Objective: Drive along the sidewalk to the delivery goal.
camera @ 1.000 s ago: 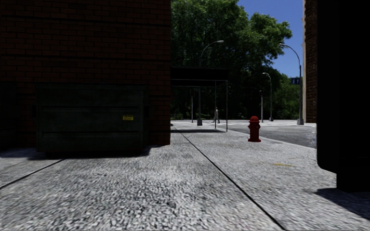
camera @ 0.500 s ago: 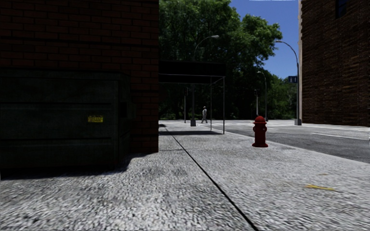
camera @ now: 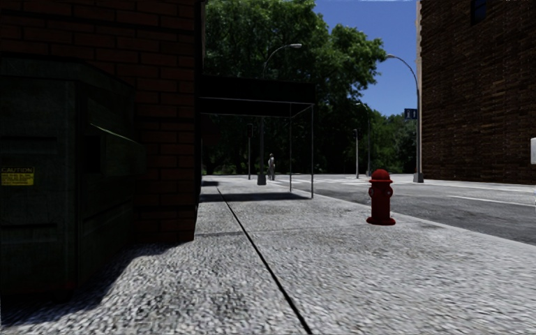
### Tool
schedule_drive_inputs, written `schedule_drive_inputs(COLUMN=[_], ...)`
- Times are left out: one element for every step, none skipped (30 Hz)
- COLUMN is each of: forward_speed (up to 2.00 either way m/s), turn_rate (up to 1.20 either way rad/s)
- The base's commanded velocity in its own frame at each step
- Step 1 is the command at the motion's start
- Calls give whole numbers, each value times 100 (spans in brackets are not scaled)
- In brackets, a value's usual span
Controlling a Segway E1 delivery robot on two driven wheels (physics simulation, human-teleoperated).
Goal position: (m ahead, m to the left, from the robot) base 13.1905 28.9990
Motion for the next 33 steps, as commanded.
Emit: schedule_drive_inputs(forward_speed=[200,200,200,200,200,200,200,200,200,200,200,200,200,200,200,200,200,200,200,200,200,200,200,200,200,200,200,200,200,200,200,200,200], turn_rate=[-25,-25,0,0,0,0,0,0,0,0,0,0,0,0,0,0,0,0,0,0,0,0,0,0,6,11,15,15,17,20,23,23,24])
